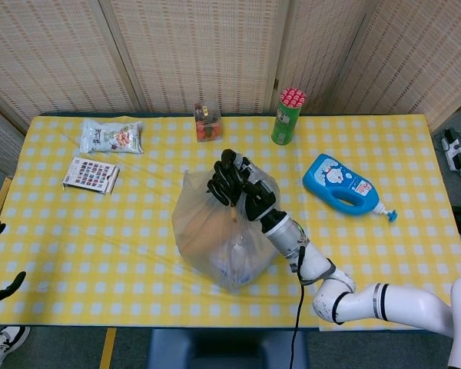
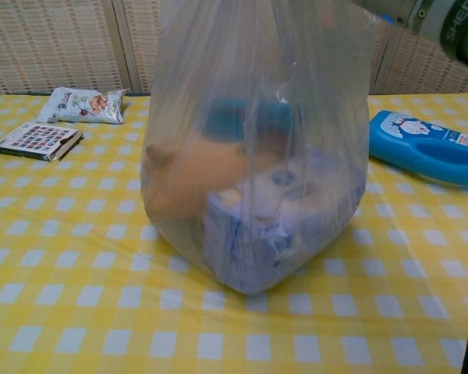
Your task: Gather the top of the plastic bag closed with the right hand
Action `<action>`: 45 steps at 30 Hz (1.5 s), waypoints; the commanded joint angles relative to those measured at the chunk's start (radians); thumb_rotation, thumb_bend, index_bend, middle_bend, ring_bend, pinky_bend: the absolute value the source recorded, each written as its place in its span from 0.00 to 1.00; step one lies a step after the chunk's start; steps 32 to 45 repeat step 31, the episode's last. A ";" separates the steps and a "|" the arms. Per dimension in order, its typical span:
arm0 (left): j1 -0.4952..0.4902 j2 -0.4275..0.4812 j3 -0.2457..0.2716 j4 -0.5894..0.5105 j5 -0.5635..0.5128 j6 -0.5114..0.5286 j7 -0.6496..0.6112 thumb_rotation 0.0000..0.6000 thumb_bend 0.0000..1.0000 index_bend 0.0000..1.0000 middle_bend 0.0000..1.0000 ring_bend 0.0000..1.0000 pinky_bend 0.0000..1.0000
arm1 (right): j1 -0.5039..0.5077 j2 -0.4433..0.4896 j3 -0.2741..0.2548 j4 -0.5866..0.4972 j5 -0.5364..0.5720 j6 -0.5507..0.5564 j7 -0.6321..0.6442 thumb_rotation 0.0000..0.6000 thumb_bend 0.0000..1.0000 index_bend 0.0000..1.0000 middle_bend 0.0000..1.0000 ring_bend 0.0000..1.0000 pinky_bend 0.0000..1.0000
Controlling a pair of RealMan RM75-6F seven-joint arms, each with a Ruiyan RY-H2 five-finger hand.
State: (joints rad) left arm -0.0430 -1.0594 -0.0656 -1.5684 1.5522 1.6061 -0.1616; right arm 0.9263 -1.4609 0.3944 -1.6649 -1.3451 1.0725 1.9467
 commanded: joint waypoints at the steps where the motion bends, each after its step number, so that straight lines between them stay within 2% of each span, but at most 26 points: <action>1: 0.001 0.001 0.001 -0.002 0.002 0.003 0.000 1.00 0.30 0.00 0.11 0.16 0.10 | -0.005 0.004 0.013 -0.013 0.005 -0.016 -0.011 1.00 0.78 0.60 0.77 0.88 0.85; 9: 0.003 0.005 0.003 -0.004 0.005 0.006 -0.005 1.00 0.30 0.00 0.11 0.16 0.10 | 0.006 0.059 0.072 -0.088 0.013 -0.089 -0.076 1.00 0.78 0.61 0.79 0.91 0.86; 17: -0.003 0.003 0.007 -0.006 0.003 -0.010 0.001 1.00 0.30 0.00 0.11 0.16 0.10 | -0.026 0.200 0.187 -0.307 -0.003 -0.057 -0.183 1.00 0.78 0.63 0.81 0.92 0.87; 22: -0.009 -0.001 0.010 -0.012 0.004 -0.023 0.017 1.00 0.30 0.00 0.11 0.16 0.10 | -0.032 0.295 0.287 -0.417 0.096 -0.067 -0.273 1.00 0.78 0.64 0.81 0.92 0.87; 25: -0.011 -0.002 0.010 -0.016 0.004 -0.025 0.027 1.00 0.30 0.00 0.11 0.16 0.10 | -0.042 0.323 0.316 -0.446 0.154 -0.072 -0.312 1.00 0.79 0.64 0.81 0.92 0.87; 31: -0.012 -0.005 0.011 -0.023 0.003 -0.028 0.039 1.00 0.30 0.00 0.11 0.16 0.10 | -0.056 0.319 0.331 -0.450 0.183 -0.078 -0.327 1.00 0.78 0.64 0.81 0.92 0.87; 45: -0.012 -0.005 0.011 -0.023 0.003 -0.028 0.039 1.00 0.30 0.00 0.11 0.16 0.10 | -0.056 0.319 0.331 -0.450 0.183 -0.078 -0.327 1.00 0.78 0.64 0.81 0.92 0.87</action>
